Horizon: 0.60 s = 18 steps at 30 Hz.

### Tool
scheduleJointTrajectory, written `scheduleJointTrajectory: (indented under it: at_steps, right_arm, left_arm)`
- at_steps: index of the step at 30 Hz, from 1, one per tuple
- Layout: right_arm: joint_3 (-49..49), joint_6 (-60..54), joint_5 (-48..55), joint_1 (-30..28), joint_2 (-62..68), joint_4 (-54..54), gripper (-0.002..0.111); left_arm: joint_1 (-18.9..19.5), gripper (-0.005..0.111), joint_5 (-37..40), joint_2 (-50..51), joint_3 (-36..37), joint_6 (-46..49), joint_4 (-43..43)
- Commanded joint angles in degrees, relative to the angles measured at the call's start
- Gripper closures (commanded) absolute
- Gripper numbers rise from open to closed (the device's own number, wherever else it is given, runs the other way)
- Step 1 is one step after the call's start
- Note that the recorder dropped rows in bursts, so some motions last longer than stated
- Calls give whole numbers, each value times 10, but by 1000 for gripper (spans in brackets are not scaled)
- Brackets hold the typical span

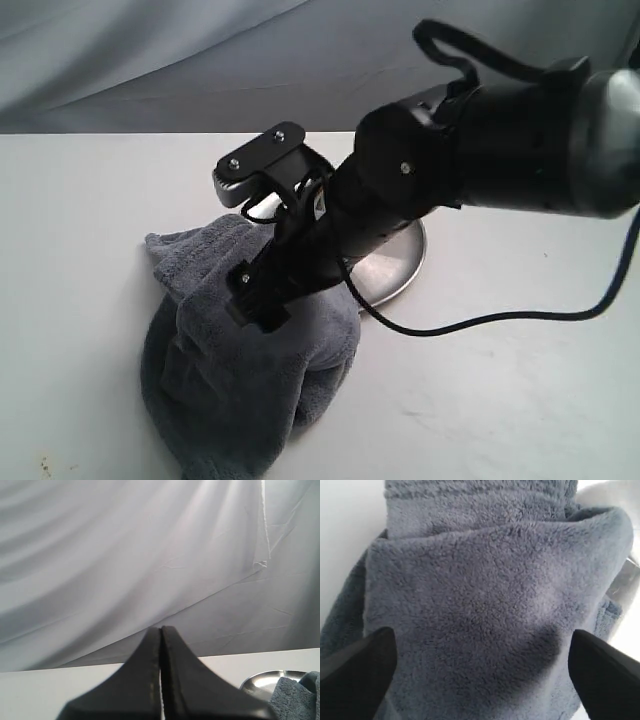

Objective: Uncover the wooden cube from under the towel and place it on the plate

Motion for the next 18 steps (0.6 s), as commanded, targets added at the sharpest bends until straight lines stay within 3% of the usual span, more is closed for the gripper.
scheduleJointTrajectory:
  at_steps: [1,2,5,11,16,18]
  right_arm:
    - [0,3,-25,-1,47,-8,25]
    - [-3,3,-25,-1,54,-5,28]
    - [-3,7,-25,-1,47,7,53]
    - [-3,7,-16,1,2,12,87]
    - [-3,4,-17,24,-42,12,107]
    - [-3,3,-17,38,-55,12,108]
  left_arm:
    - [1,107,-5,-2,2,-3,0]
    - [1,107,-5,-2,2,-3,0]
    - [1,107,-5,-2,2,-3,0]
    - [1,107,-5,-2,2,-3,0]
    - [1,107,-5,-2,2,-3,0]
    - [1,107,-5,-2,2,-3,0]
